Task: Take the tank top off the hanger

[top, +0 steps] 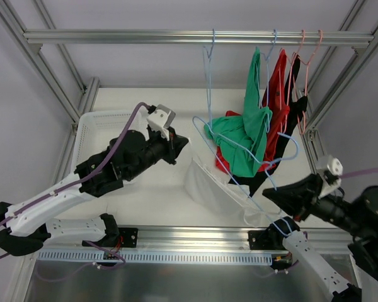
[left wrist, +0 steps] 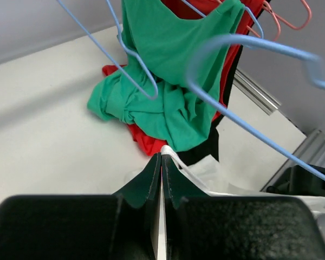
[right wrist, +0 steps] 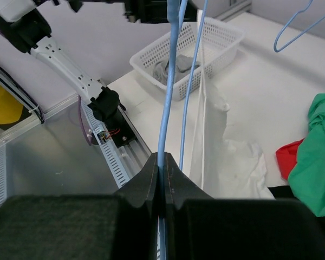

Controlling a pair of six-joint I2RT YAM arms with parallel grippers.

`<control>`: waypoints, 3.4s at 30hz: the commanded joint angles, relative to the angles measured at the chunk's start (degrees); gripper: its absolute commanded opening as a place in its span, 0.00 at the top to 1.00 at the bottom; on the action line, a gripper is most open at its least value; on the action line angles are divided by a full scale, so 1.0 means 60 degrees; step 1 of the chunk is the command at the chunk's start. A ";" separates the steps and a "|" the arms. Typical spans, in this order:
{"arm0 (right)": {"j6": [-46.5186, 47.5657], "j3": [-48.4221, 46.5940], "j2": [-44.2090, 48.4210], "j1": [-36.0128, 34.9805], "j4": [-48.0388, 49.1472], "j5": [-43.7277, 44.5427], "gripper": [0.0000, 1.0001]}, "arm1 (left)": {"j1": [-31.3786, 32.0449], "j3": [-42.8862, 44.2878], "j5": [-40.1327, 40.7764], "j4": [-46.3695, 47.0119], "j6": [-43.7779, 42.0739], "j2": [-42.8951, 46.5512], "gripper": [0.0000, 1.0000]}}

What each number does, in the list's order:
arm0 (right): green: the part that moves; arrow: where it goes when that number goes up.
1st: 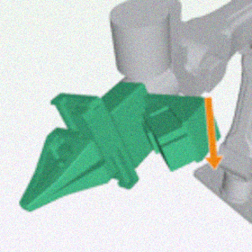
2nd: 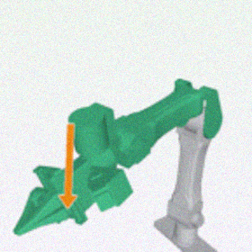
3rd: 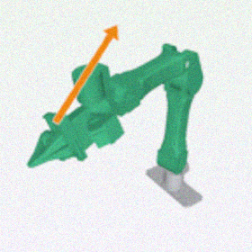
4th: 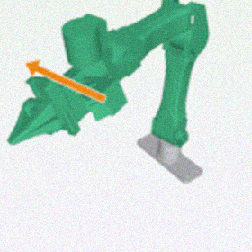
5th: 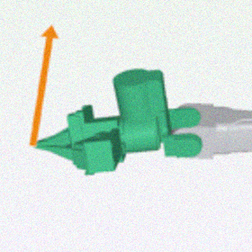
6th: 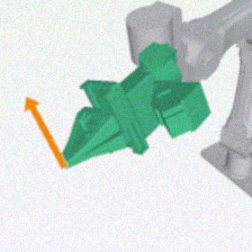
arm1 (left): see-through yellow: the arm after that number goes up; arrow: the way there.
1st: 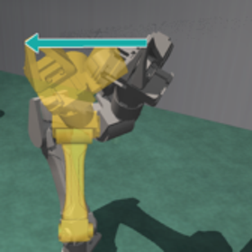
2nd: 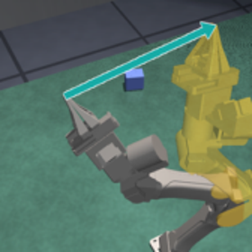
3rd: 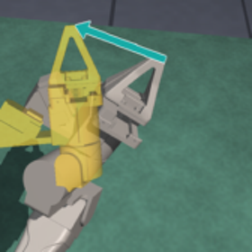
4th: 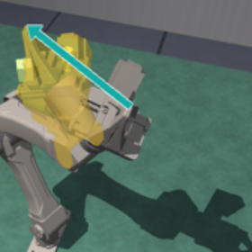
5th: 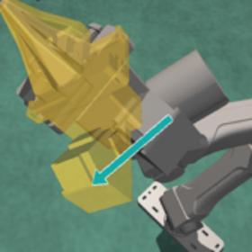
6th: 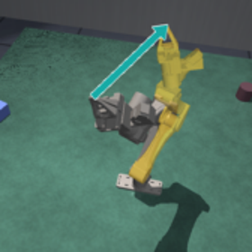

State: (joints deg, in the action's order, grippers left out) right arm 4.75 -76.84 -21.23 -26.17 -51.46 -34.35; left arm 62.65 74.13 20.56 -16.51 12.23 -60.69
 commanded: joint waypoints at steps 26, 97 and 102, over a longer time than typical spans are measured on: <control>-0.0076 0.6596 -0.1106 -0.0105 1.7211 0.3248 1.00 | 0.0075 -0.4605 -0.2537 0.1904 0.1872 0.0593 0.98; 0.1024 -0.0846 -0.2262 -0.0735 0.0052 0.7439 0.01 | 0.2024 -0.0679 -0.0048 0.0351 0.2752 -0.7496 1.00; 0.1054 -0.0656 -0.2261 -0.0735 0.0066 0.7570 0.01 | 0.2024 -0.0783 0.2926 -0.1723 0.3249 -0.4894 1.00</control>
State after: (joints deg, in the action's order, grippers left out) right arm 9.98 -81.41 -35.09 -30.63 -51.29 10.09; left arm 74.67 68.88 23.07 -18.68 28.29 -102.83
